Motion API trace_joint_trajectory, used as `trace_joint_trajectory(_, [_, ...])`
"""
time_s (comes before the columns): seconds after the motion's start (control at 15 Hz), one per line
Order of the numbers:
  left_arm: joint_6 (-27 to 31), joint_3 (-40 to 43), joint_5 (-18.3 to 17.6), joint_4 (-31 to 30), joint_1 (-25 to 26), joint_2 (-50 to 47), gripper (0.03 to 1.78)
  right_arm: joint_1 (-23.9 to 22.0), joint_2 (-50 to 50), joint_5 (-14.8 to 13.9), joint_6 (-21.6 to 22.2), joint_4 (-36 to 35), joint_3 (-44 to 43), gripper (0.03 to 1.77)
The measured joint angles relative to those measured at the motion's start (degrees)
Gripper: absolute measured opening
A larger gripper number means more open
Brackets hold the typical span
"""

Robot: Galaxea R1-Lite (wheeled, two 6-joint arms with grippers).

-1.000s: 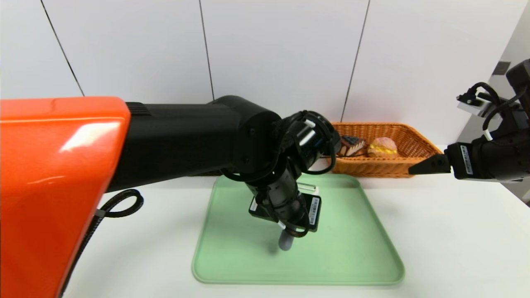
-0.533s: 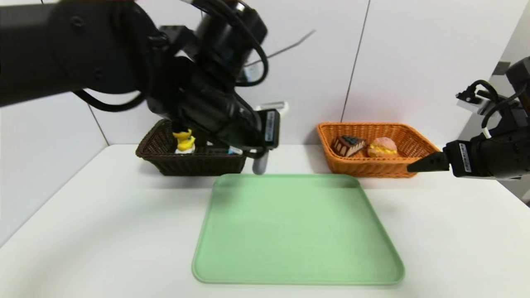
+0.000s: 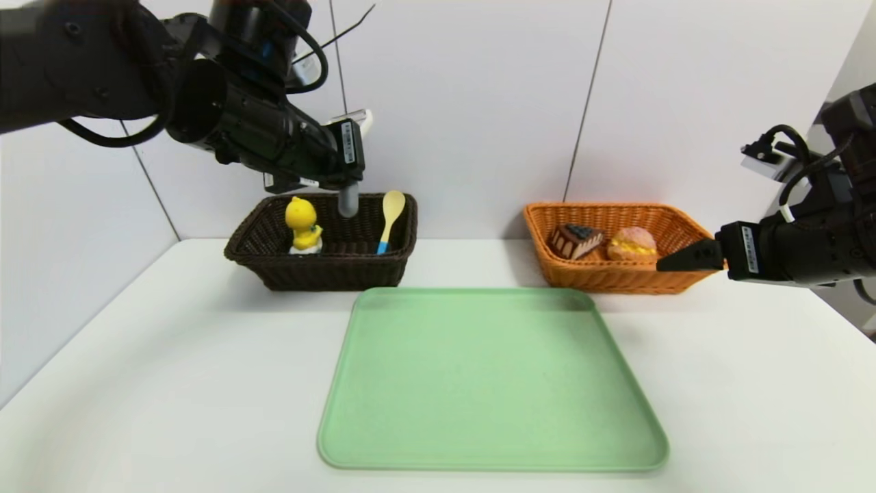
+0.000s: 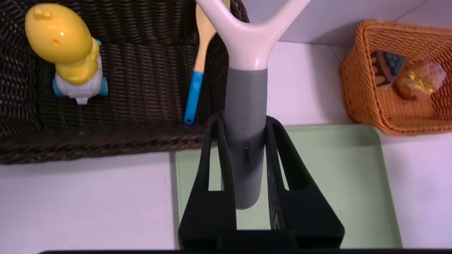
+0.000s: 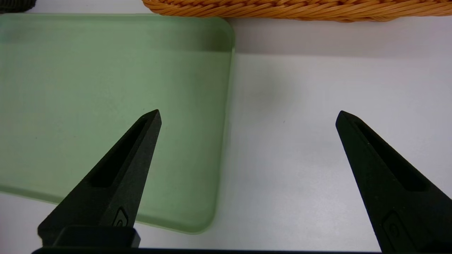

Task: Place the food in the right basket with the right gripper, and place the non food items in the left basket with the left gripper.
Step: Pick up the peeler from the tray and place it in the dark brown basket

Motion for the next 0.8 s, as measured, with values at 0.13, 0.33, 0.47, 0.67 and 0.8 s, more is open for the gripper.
trace_joint_trajectory(0.13, [0.1, -0.1, 0.0, -3.7, 1.2, 3.3, 0.28, 0.7, 0.1, -0.1, -0.1, 0.0, 0.0, 1.71])
trace_joint_trajectory(0.33, [1.2, -0.2, 0.1, -7.0, 2.9, 9.1, 0.28, 1.2, 0.1, -0.4, -0.6, 0.0, 0.4, 1.71])
trace_joint_trajectory(0.47, [1.7, -0.2, 0.2, -9.7, 4.6, 12.9, 0.28, 1.3, 0.1, -0.4, -0.6, 0.0, 0.5, 1.71])
trace_joint_trajectory(0.67, [3.2, -0.2, 0.1, -12.5, 6.9, 17.5, 0.28, 2.0, 0.2, -0.4, -0.4, 0.0, 0.6, 1.71])
trace_joint_trajectory(0.8, [3.8, -0.2, 0.2, -13.7, 7.9, 19.5, 0.28, 2.6, 0.3, -0.4, -0.4, 0.0, 0.6, 1.71])
